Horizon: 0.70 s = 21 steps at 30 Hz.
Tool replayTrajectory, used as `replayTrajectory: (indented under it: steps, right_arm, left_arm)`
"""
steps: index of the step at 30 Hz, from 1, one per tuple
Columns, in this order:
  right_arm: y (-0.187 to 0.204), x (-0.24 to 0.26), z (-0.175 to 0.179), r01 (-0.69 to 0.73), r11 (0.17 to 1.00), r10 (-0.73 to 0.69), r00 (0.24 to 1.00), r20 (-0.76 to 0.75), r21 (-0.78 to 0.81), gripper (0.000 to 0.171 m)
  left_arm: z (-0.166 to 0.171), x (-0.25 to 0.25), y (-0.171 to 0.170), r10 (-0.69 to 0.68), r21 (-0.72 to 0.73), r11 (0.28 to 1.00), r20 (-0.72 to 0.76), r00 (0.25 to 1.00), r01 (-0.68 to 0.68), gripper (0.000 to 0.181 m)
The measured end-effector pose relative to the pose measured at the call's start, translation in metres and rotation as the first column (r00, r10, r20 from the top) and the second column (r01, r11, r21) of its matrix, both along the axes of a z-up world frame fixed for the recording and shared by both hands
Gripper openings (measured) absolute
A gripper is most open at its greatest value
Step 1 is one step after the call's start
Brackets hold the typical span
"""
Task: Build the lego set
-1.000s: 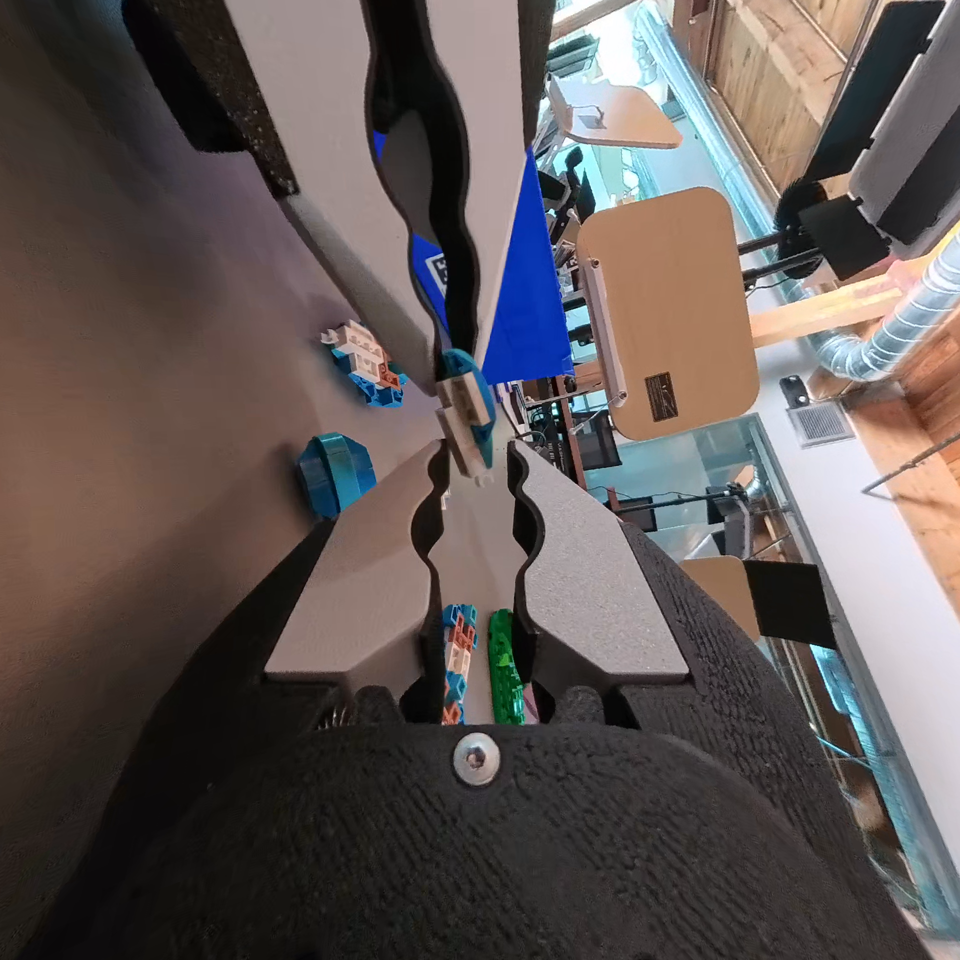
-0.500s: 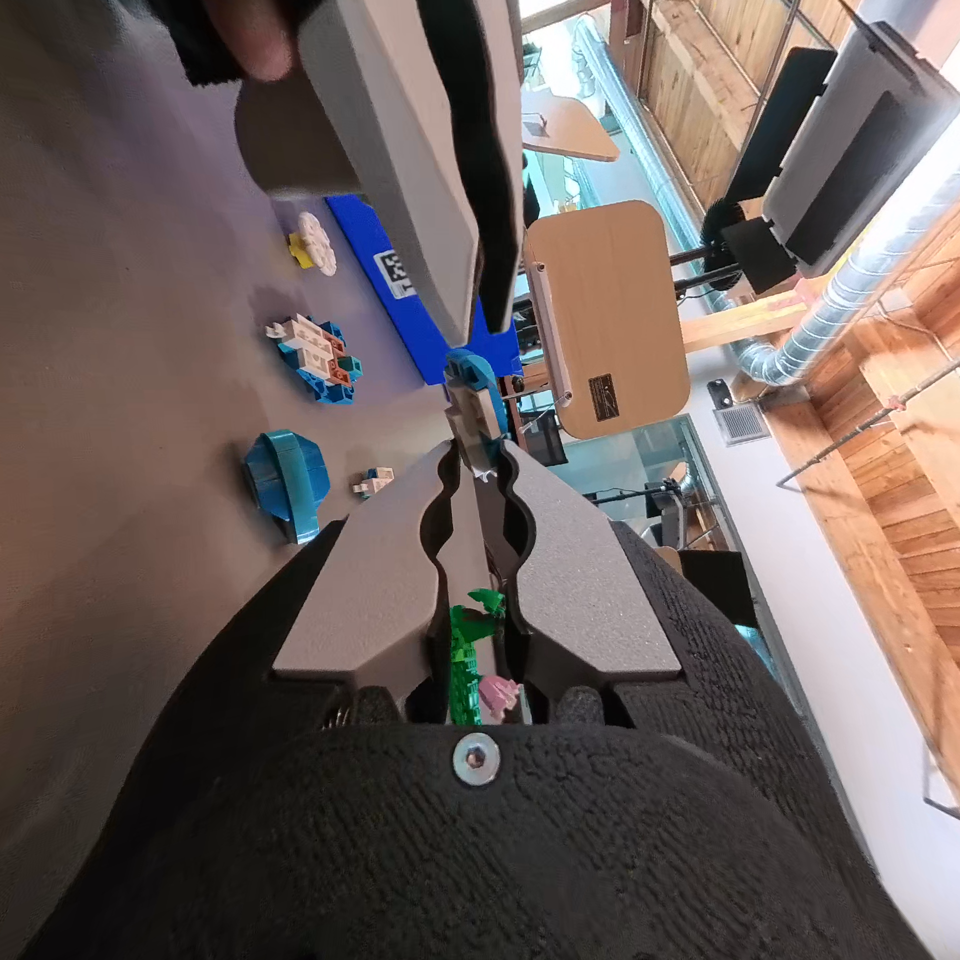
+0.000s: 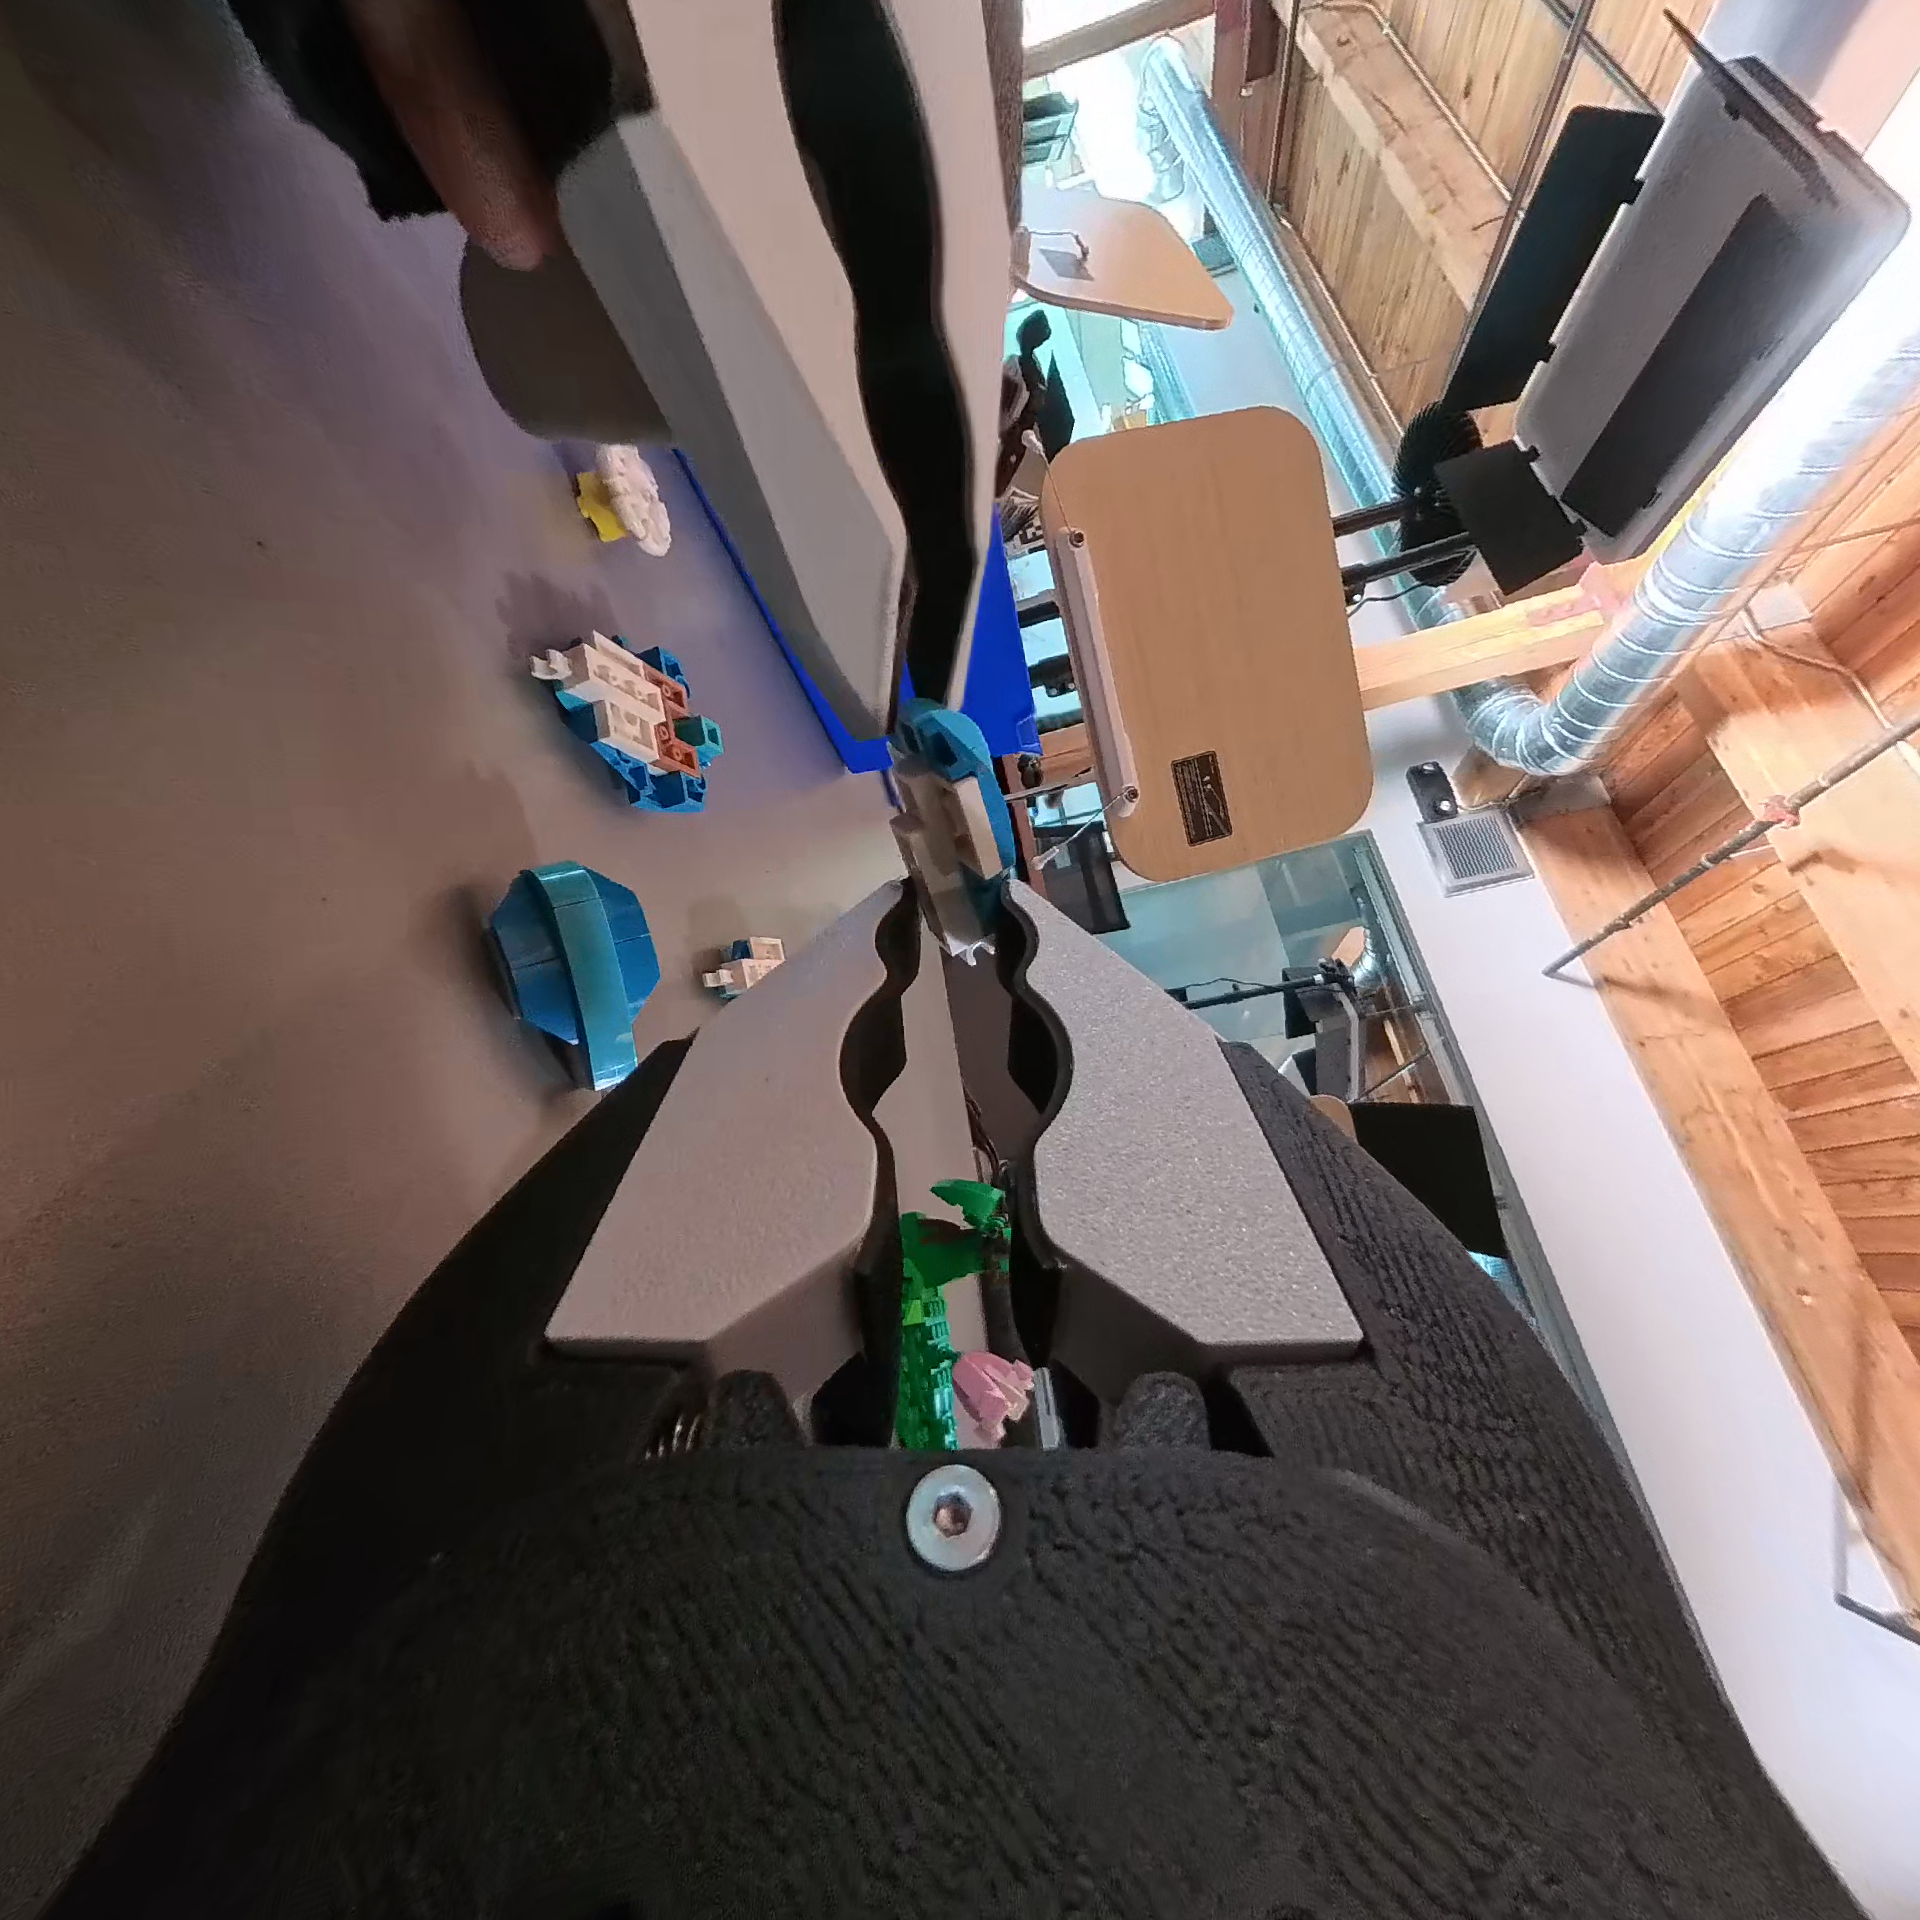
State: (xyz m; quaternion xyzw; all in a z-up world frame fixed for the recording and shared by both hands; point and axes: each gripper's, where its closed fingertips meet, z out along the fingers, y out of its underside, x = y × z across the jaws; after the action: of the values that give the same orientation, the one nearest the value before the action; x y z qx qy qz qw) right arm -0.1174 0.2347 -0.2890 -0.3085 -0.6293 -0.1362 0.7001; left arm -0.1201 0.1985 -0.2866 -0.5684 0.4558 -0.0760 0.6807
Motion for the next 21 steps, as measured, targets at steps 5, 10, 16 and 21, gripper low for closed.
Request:
replayTrajectory:
  steps: [5, 10, 16, 21]
  right_arm:
    - [0.002, 0.000, -0.004, 0.007, 1.000, -0.007, 1.000, 0.018, -0.009, 0.012]
    - [0.003, -0.003, -0.015, 0.030, 0.999, -0.031, 0.994, 0.105, 0.015, 0.011]
    - [0.005, -0.004, -0.027, 0.055, 0.998, -0.061, 0.981, 0.186, 0.039, 0.011]
    - [0.005, -0.005, -0.026, 0.063, 0.997, -0.068, 0.981, 0.184, 0.035, 0.011]
  left_arm:
    - [0.002, 0.001, -0.002, 0.017, 0.062, 0.998, -0.040, 0.999, -0.015, 0.014]
    - [-0.014, 0.008, -0.001, 0.097, 0.169, 0.984, -0.255, 0.962, -0.054, 0.020]
    - [-0.023, 0.004, 0.007, 0.195, 0.224, 0.968, -0.383, 0.903, -0.114, 0.010]
    - [-0.021, 0.003, 0.007, 0.231, 0.302, 0.948, -0.425, 0.875, -0.104, 0.010]
